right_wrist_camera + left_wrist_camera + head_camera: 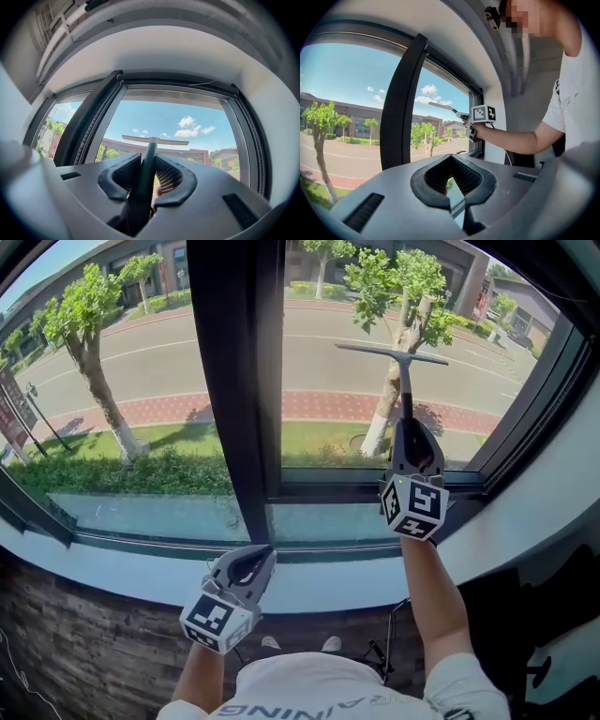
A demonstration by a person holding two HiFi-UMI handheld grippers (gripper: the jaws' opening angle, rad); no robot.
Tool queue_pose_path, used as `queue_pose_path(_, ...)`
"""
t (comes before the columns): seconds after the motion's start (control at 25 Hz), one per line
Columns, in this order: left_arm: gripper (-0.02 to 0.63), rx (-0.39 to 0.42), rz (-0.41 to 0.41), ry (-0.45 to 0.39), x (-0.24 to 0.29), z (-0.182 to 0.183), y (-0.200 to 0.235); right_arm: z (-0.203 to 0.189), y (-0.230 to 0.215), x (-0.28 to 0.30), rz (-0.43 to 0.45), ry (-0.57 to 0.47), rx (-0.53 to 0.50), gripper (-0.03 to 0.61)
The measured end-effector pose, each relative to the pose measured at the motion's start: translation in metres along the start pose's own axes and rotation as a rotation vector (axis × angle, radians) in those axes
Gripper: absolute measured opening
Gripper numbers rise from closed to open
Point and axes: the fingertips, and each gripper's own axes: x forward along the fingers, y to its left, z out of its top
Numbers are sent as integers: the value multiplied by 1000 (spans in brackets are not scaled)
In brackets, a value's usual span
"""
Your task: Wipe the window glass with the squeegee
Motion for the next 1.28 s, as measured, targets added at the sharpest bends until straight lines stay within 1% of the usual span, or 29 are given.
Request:
queue_pose_path(0.12,17,-2,-1,3,0,-2,1,-19,3,-8,-3,32,14,100)
queue_pose_path(0.28,17,-20,4,15,1,-5,4,-44,8,-18,1,65,6,100)
queue_pose_path(0.72,17,-20,-12,30,7,-8,-2,-112,12,-45,19,197,21,100)
queue_pose_path(1.12,17,-22,-6,57,7,-15,-5,-158,13,-63,30,278,25,100)
queue_pose_path(1.28,17,-26,-4,77,9,-21,-4,-180,10,-70,30,325,54,100)
